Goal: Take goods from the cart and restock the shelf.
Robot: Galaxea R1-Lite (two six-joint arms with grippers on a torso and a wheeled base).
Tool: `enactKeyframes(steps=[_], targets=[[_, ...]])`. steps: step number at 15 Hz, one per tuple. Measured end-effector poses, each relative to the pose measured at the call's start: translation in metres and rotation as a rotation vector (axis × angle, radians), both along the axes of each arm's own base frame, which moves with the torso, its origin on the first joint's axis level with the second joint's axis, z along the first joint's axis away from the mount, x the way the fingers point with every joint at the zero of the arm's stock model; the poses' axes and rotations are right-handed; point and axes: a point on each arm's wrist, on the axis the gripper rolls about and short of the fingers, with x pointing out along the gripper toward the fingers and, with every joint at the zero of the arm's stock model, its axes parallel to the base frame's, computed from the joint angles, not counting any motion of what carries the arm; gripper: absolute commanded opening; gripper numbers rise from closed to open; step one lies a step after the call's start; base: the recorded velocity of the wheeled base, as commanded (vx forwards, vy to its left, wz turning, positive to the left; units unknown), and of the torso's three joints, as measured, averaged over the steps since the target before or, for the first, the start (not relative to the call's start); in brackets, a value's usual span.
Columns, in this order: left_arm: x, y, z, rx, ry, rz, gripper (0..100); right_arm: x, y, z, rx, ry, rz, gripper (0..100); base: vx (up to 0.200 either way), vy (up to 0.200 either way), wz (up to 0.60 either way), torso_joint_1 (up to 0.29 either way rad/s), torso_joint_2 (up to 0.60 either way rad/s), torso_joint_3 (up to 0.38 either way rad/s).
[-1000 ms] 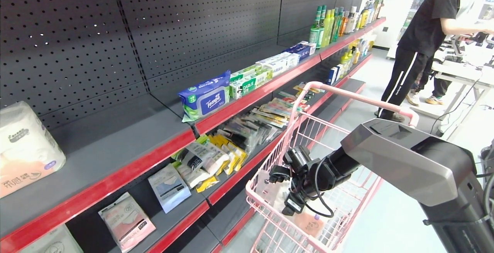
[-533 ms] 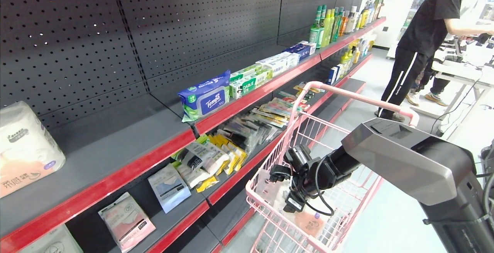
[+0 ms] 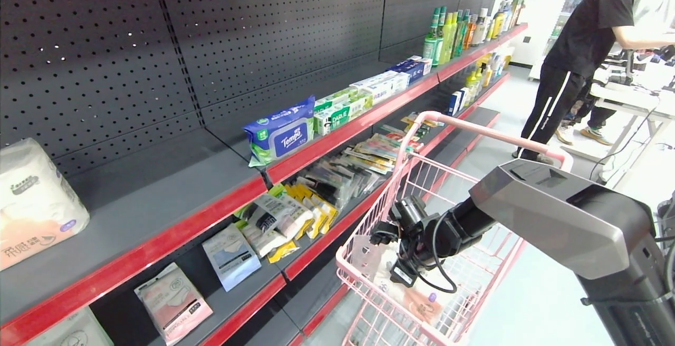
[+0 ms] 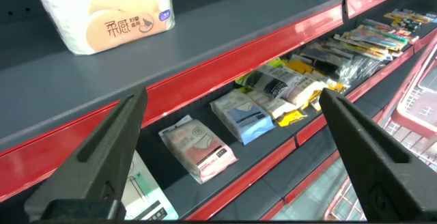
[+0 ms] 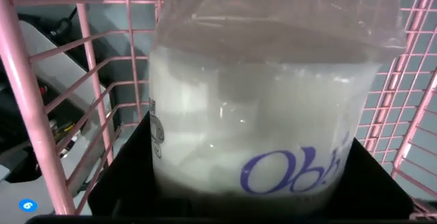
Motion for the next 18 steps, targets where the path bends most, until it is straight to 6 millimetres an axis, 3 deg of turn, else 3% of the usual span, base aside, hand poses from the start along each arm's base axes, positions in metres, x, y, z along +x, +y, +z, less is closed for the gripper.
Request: enactKeyframes(steps=[2,5,8,12,15,18], targets=[[0.000,0.000,0.000,-0.001,0.000,0.000,100,0.005,-0.007,0.031,0.018,-0.066,-0.045,0,0.000,0.000,0.00,0.000,0.00,0.000],[0.000,0.000,0.000,-0.001,0.000,-0.001,100,0.001,-0.028,0.092,0.042,-0.158,-0.144,0,0.000,0.000,0.00,0.000,0.00,0.000],[0.000,0.000,0.000,-0.003,-0.001,-0.001,100,-0.026,-0.051,0.160,0.086,-0.274,-0.250,0,0.000,0.000,0.00,0.000,0.00,0.000],[0.000,0.000,0.000,-0.005,-0.001,-0.001,100,-0.104,-0.088,0.234,0.143,-0.443,-0.359,0,0.000,0.000,0.00,0.000,0.00,0.000],[0.000,0.000,0.000,-0.007,0.000,-0.001,100,-0.171,-0.123,0.263,0.201,-0.566,-0.444,0,0.000,0.000,0.00,0.000,0.00,0.000],[0.000,0.000,0.000,-0.007,-0.001,-0.001,100,-0.226,-0.156,0.280,0.298,-0.705,-0.594,0,0.000,0.000,0.00,0.000,0.00,0.000]])
